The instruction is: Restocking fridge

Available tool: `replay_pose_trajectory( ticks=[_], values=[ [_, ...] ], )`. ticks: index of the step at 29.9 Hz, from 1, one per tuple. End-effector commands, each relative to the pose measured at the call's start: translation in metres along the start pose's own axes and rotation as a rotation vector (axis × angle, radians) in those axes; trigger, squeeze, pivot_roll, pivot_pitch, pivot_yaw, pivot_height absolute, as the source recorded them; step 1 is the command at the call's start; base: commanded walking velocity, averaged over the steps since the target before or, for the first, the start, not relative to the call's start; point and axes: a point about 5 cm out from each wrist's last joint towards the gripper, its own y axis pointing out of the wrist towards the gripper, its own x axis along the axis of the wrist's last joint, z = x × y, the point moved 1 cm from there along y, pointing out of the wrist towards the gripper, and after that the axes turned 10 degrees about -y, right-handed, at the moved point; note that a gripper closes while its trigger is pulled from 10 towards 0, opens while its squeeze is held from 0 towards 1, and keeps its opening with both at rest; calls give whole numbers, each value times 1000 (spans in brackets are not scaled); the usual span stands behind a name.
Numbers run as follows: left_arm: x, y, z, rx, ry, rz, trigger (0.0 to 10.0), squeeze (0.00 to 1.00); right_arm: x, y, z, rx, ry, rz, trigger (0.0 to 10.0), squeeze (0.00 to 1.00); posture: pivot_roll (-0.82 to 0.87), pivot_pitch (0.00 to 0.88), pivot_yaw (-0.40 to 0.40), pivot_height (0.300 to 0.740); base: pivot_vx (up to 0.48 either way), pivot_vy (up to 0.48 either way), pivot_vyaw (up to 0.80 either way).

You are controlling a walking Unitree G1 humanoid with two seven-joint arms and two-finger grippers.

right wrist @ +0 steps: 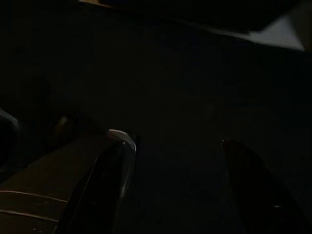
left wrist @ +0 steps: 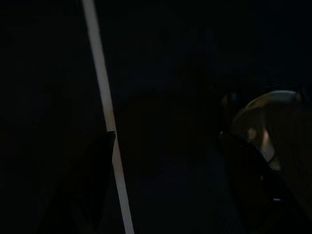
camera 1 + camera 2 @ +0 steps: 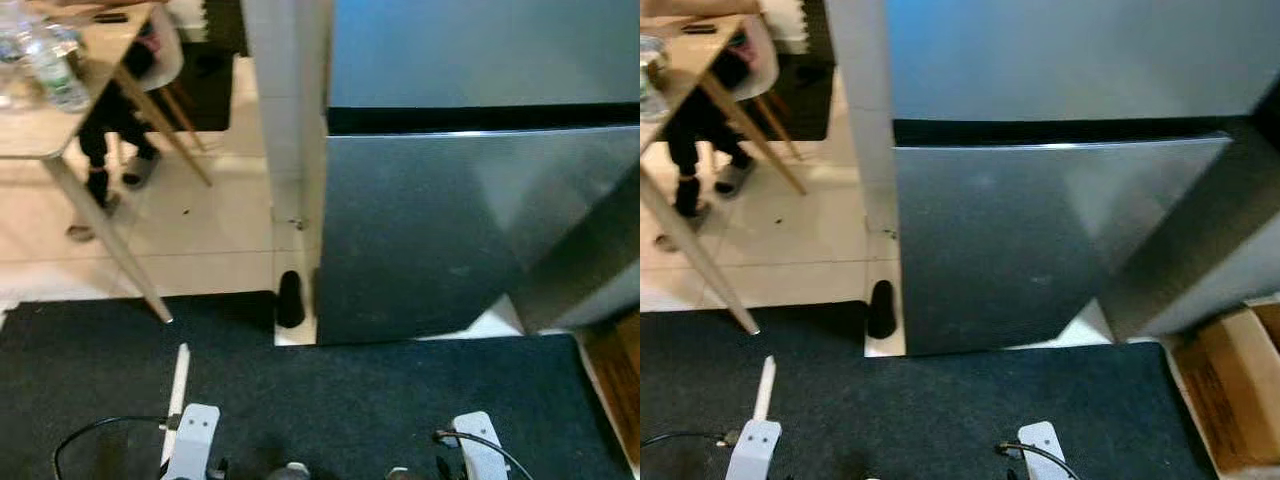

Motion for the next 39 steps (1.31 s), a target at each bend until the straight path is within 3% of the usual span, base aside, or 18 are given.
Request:
replay_pose_trajectory(
  ticks=[1,39],
  values=[
    [-12,-3,3,7,7,39,10000,0,-10,-3,3,10,-8,35,10000,0,-54,121,-39,723,0,0,800],
    [-13,-4,3,8,6,41,10000,0,-12,-3,6,17,-11,43,10000,0,-53,128,-41,723,0,0,800]
  ],
)
